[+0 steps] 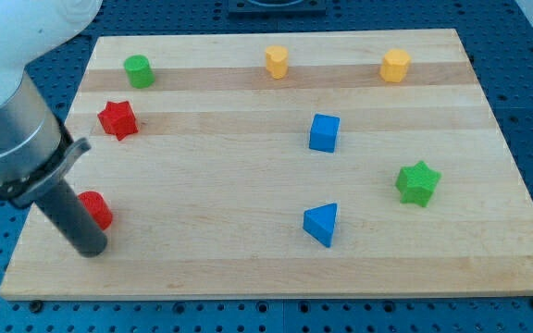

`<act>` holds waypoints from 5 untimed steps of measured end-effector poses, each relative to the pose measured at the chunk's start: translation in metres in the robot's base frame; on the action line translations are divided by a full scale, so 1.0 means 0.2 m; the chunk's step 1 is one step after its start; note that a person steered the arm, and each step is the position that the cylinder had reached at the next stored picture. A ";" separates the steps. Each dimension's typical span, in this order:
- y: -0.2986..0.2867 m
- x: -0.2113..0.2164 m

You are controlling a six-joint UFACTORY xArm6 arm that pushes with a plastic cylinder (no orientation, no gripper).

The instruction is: Move the red circle towards the red star

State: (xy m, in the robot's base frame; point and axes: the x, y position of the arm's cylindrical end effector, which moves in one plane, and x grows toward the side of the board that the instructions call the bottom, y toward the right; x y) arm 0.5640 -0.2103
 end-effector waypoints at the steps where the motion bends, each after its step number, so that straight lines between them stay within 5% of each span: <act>1: -0.11 -0.04; 5: -0.09 -0.28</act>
